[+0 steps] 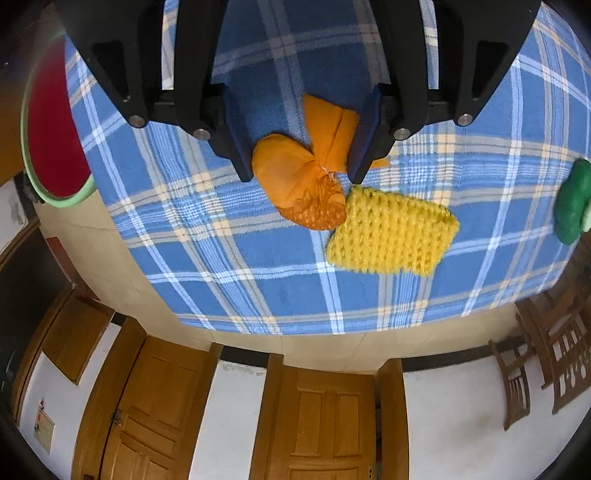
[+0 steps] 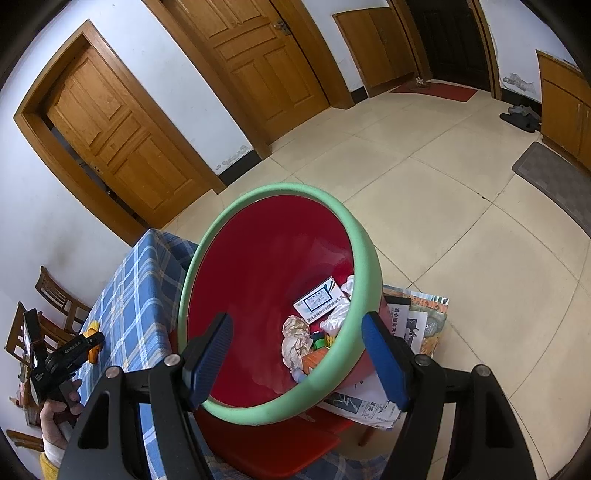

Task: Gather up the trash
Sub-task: 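Grasp the orange mesh bag with the left tool, then grasp the yellow foam net with the right tool while the left tool holds the orange mesh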

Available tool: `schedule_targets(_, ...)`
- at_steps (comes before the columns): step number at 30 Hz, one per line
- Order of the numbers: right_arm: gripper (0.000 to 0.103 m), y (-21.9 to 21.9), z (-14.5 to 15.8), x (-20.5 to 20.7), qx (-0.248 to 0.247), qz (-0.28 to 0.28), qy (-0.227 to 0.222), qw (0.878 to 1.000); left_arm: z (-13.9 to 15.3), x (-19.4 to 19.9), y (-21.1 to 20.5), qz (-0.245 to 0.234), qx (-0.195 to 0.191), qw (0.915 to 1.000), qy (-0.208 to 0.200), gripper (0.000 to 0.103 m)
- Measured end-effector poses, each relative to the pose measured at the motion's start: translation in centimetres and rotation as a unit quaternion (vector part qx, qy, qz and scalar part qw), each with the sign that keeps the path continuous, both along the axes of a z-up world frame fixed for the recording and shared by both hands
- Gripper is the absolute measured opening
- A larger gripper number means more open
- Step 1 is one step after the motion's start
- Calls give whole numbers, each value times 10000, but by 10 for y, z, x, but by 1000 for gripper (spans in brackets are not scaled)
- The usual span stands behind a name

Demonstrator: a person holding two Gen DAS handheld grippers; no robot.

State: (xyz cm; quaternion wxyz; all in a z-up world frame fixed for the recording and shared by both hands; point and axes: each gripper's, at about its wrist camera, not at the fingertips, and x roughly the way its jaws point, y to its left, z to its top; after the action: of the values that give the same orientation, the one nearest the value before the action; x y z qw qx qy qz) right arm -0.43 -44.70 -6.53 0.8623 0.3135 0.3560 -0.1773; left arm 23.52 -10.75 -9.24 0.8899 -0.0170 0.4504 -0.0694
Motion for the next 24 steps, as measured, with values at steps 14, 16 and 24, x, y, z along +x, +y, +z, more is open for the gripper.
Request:
schedule_targets(14,74,19,19,8,-143,258,-115,9995,4,-13,14,-29,-341,9994,-102,35)
schedule_targets(16,75,24,23,10,-159,329,-144,9992,9,-18,20,-14,-424,9990,-154,34)
schedule_targets(24,75,58,39,31,-161,722,-250,9969,30,-41,48,55,-583,9975,-388,35)
